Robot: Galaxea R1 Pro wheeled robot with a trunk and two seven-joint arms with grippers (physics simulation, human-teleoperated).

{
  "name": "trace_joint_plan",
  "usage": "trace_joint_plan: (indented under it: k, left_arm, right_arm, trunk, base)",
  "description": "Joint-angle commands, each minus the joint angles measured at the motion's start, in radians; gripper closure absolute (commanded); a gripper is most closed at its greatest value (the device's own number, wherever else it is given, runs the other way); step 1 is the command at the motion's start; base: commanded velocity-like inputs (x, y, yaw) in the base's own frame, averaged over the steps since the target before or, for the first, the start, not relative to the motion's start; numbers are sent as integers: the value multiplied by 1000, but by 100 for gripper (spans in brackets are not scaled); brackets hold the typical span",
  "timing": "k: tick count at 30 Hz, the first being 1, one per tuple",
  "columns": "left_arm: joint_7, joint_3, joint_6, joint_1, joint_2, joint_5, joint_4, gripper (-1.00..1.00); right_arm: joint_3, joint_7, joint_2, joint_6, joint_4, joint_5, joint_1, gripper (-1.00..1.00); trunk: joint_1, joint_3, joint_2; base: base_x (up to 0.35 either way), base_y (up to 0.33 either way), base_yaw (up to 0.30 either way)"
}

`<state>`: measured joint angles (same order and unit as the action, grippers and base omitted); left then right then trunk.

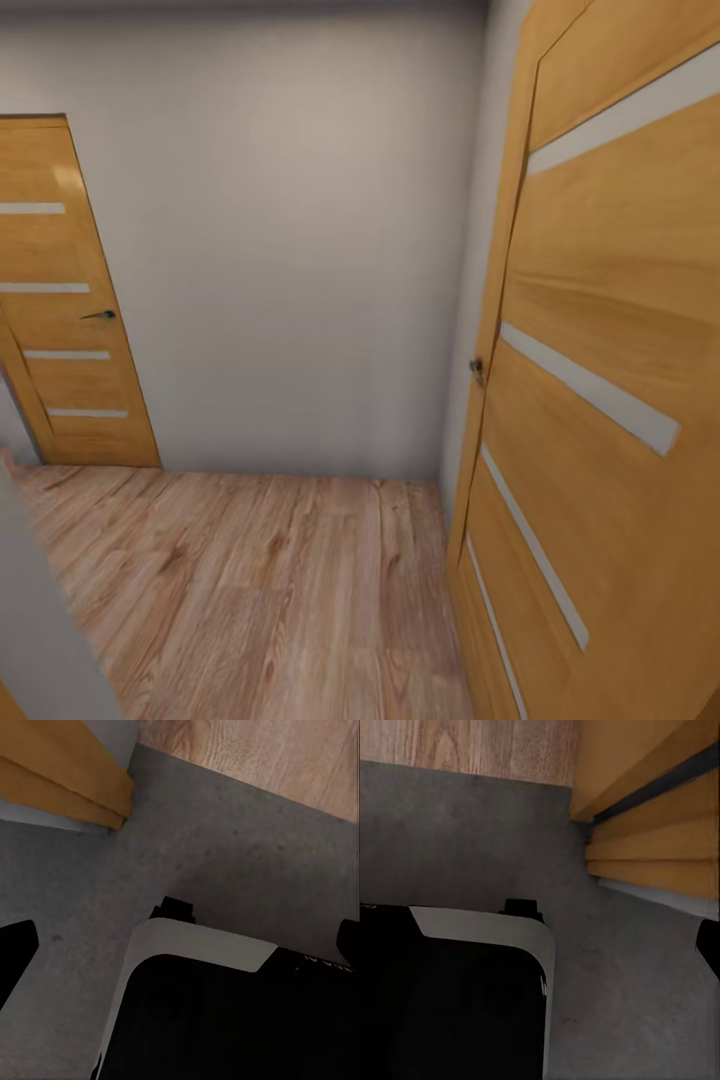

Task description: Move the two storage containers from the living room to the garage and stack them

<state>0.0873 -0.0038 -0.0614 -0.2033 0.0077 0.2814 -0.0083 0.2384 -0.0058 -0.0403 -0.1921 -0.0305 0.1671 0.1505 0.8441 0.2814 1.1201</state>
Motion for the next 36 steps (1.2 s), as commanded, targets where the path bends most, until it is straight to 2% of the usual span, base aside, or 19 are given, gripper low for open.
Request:
trace_joint_plan:
  k: [1,12,20,28,36]
  left_arm:
    - [2,-1,-3,-1,0,4,1,-100]
    - [2,-1,-16,-1,0,5,0,-100]
    - [2,-1,-19,-1,0,7,-1,-100]
    - [2,-1,-19,-1,0,7,-1,-100]
    - [2,-1,-20,-1,0,7,-1,-100]
  right_arm:
    - [9,0,0,-6,-3,9,1,-100]
    - [9,0,0,-6,-3,9,1,-100]
    - [9,-1,4,3,-3,9,1,-100]
    - [9,-2,4,1,-3,11,1,-100]
    - [9,-1,3,0,-3,10,1,-100]
  trunk:
    - [1,1,1]
    - [1,1,1]
    - [1,1,1]
    - [1,1,1]
    - [1,1,1]
  base:
    - [312,-101,0]
    - [279,-47,0]
    - [32,-1,6]
    - [1,0,204]
    - [0,1,31]
